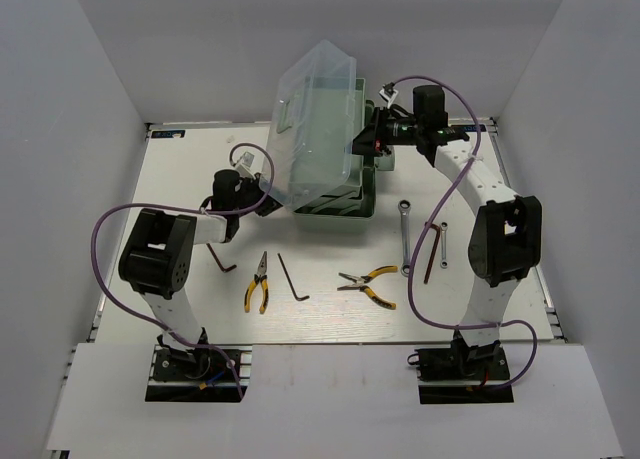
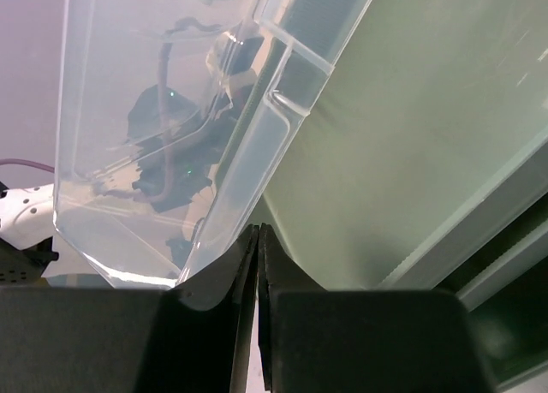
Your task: Sort the tools into containers
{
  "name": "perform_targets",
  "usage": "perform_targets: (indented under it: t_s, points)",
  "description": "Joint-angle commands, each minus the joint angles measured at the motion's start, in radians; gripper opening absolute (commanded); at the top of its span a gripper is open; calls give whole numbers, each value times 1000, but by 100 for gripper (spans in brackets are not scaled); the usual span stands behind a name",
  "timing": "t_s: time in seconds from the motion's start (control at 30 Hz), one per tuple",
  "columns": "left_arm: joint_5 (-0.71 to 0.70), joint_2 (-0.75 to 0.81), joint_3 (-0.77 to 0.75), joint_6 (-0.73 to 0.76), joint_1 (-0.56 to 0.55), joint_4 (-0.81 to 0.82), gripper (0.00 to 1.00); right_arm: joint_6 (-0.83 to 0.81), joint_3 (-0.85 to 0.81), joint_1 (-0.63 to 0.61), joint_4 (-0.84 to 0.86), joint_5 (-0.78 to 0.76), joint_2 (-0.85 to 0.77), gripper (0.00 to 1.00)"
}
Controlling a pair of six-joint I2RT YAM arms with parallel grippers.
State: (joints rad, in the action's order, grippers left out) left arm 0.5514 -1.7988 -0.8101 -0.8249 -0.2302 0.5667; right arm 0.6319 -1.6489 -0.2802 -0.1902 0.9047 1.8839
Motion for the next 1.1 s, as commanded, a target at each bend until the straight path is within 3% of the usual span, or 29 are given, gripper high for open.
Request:
perform_targets:
  t_s: [0.0, 0.13, 0.3, 0.57, 0.77, 1.07]
  points:
    - [58, 55, 9, -14, -23, 38, 0, -8, -60, -25, 11, 49, -66, 9]
    - [38, 90, 60, -25, -23, 36, 0, -14, -75, -39, 8, 48, -60, 9]
    - [-125, 275, 150, -27, -4, -77, 0, -15, -127, -56, 1, 51, -46, 9]
    - [-215, 441, 192, -16, -4, -200, 0, 6, -149, -82, 63, 82, -34, 9]
    - [-203, 426, 210, -6, -4, -229, 0, 46, -146, -100, 126, 108, -11, 9]
    - [-203, 362, 264, -52, -55, -88, 0, 49, -166, -145, 129, 91, 21, 9]
